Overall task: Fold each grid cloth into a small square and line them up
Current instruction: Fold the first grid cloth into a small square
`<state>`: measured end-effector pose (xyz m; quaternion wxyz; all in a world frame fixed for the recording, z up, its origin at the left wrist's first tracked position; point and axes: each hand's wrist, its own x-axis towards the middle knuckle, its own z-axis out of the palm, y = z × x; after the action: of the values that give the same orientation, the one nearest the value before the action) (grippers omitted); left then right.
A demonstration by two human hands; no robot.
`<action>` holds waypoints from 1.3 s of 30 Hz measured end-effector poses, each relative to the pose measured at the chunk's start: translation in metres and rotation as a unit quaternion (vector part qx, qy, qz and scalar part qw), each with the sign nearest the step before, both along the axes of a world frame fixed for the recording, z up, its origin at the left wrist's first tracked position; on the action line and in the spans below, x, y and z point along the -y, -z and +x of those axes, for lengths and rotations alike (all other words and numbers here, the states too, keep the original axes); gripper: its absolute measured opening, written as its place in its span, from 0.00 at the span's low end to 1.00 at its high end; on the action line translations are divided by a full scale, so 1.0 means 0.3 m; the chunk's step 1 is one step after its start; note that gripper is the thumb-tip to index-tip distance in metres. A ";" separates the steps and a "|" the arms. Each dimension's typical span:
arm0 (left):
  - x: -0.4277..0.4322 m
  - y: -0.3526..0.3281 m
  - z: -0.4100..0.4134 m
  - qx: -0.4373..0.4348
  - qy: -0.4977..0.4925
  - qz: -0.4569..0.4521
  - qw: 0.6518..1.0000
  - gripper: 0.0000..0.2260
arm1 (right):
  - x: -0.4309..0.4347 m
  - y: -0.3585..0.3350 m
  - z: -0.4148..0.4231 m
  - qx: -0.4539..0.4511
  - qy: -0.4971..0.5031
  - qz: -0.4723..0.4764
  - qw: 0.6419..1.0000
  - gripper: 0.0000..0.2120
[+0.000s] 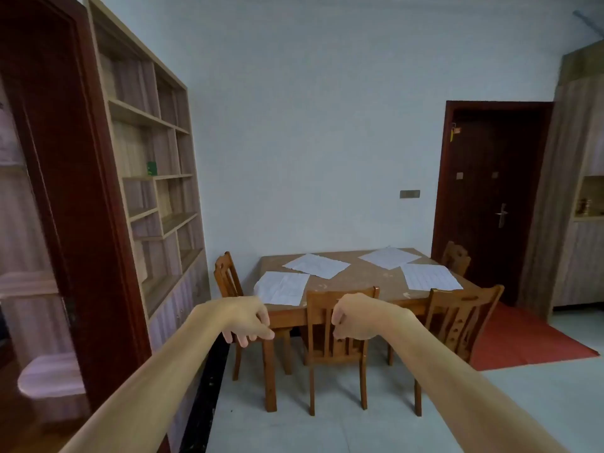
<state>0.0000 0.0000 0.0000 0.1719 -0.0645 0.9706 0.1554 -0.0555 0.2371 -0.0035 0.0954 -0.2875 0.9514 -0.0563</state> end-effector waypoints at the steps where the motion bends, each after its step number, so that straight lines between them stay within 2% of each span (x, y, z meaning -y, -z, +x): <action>1: 0.007 -0.001 -0.010 0.006 -0.004 0.000 1.000 0.23 | 0.006 0.001 -0.019 0.010 -0.002 0.004 1.000 0.14; 12: 0.174 0.036 -0.251 0.028 -0.012 0.003 1.000 0.25 | 0.163 0.030 -0.261 0.013 0.002 -0.006 1.000 0.16; 24: 0.569 0.024 -0.572 0.010 -0.016 0.013 1.000 0.23 | 0.541 -0.004 -0.592 0.024 0.012 -0.051 0.998 0.16; 31: 0.802 0.086 -0.721 0.045 -0.034 0.029 0.998 0.25 | 0.748 0.059 -0.791 0.050 0.013 -0.039 0.998 0.13; 39: 0.985 0.153 -0.936 0.068 -0.053 0.046 0.995 0.25 | 0.967 0.130 -1.051 0.055 -0.030 -0.020 0.998 0.17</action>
<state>-0.2808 -0.2954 -0.0458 0.2321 -0.1181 0.9438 0.2036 -0.3708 -0.0530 -0.0424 0.1434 -0.3146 0.9342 -0.0878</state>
